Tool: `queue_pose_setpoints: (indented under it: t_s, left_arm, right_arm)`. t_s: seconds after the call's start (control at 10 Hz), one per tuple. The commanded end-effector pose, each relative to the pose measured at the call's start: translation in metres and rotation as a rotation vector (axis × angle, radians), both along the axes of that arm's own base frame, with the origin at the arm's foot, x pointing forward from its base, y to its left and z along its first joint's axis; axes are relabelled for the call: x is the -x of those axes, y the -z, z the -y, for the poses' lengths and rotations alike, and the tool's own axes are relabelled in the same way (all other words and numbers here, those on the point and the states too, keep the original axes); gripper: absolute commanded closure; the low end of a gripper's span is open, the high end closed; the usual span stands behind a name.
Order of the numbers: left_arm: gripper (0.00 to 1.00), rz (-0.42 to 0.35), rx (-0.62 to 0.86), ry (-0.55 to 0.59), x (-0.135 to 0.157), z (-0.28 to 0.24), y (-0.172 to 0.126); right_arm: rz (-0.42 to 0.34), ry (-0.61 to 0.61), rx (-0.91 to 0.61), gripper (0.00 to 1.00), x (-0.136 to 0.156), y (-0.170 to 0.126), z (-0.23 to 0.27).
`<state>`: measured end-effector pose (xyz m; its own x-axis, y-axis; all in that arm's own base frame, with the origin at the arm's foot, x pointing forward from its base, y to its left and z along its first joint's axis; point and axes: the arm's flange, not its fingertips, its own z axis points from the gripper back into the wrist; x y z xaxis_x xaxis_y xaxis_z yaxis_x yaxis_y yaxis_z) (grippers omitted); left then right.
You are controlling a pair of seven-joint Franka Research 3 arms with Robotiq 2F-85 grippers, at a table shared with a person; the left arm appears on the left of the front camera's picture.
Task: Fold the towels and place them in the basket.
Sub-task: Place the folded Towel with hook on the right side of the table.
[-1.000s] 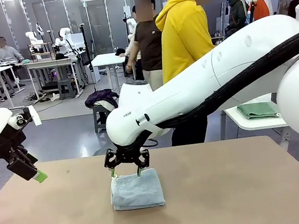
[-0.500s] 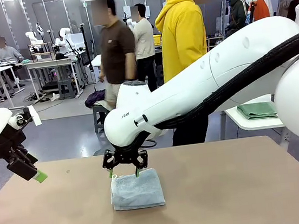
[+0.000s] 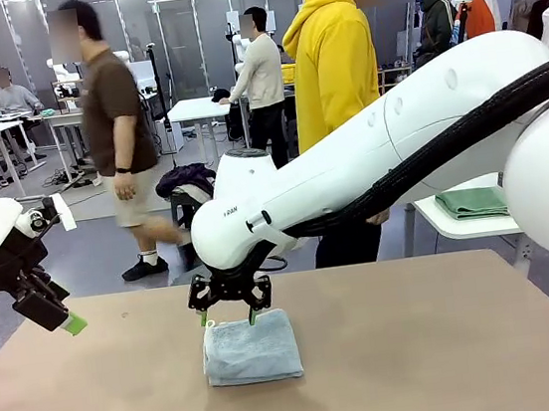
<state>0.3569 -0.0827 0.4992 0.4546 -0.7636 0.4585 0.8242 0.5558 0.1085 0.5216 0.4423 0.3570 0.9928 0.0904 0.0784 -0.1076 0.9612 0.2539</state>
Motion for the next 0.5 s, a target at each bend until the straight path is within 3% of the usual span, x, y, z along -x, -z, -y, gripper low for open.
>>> queue_pose_setpoints:
  t_s: [0.0, 0.2, 0.4]
  left_arm:
    - [0.00, 0.000, -0.007, -0.019, 0.001, 0.002, 0.001]
    - [0.00, 0.000, -0.007, -0.019, 0.001, 0.002, 0.001]
    - [0.00, 0.000, -0.007, -0.019, 0.001, 0.002, 0.001]
  right_arm:
    - [0.000, 0.000, 0.000, 0.02, 0.000, 0.000, 0.000]
    - [-0.026, 0.029, -0.121, 0.00, 0.008, -0.038, 0.033]
    - [-0.039, 0.082, -0.161, 0.00, 0.012, -0.038, 0.084]
